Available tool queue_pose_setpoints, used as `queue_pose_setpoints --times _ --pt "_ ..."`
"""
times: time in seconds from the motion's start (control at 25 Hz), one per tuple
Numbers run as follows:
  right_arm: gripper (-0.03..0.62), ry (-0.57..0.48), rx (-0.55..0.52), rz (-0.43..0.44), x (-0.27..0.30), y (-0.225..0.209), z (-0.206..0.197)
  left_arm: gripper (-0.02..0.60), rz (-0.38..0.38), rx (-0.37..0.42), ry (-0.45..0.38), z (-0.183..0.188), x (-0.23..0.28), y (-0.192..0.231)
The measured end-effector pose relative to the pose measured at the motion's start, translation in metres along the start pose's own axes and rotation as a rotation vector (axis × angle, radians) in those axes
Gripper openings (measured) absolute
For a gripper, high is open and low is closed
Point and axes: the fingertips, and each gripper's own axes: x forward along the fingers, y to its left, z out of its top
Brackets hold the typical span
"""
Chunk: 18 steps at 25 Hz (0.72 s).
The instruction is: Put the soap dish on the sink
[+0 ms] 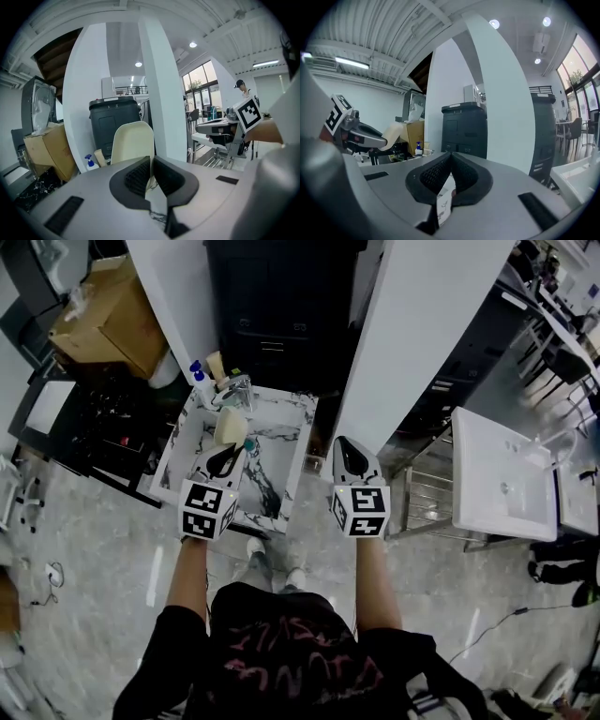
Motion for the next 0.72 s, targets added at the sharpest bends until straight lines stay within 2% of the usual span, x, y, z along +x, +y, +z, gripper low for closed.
queue_pose_setpoints --times 0.2,0.72 --pt "0.008 -0.03 -0.004 -0.012 0.016 -0.005 0.001 0.034 -0.031 -0.002 0.0 -0.001 0.026 0.008" --pt "0.012 0.036 -0.027 -0.054 0.078 -0.016 -0.014 0.034 -0.097 -0.023 0.027 -0.01 0.092 0.042"
